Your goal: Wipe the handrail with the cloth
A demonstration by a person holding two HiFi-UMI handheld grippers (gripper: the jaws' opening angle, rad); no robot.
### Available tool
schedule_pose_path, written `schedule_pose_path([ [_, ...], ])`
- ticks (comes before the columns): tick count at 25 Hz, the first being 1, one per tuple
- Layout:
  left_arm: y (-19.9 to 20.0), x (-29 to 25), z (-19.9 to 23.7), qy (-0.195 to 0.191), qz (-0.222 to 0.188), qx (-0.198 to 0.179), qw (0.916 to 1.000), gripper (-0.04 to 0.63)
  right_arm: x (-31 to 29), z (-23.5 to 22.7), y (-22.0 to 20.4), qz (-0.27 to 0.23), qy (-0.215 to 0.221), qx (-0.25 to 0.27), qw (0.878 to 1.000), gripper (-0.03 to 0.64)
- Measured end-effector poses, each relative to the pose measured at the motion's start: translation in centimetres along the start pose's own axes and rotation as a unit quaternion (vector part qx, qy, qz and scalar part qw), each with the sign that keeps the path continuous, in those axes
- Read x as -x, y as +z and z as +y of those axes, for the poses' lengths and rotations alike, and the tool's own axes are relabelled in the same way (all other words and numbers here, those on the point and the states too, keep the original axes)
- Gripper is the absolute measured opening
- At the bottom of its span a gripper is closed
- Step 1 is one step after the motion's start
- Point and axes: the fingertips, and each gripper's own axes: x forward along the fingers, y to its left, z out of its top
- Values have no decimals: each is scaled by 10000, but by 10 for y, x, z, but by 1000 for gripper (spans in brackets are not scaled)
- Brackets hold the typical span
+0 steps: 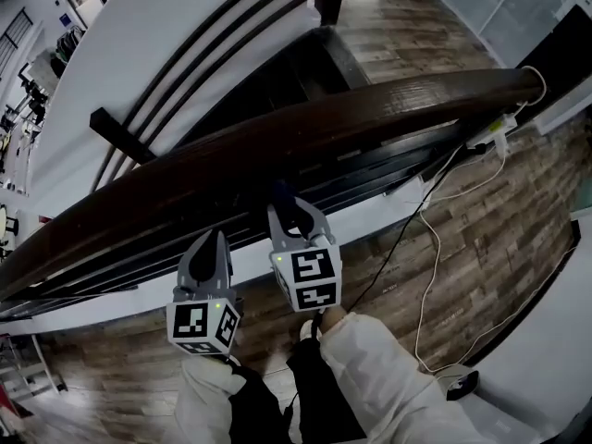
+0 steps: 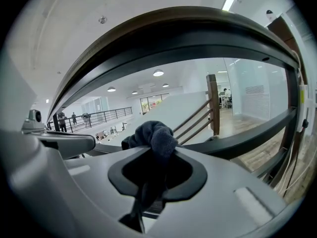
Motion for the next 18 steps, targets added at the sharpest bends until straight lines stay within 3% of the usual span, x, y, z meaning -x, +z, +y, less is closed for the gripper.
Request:
schedule_pose_path([
  [9,2,-18,-38,-256,-20,32,9997,-2,7,-26,2,-71,-100,-52,9999,66],
  [18,-7,-25,-41,-594,49,185,9981,-2,8,-27,3,-4,-299,-2,9996,66],
])
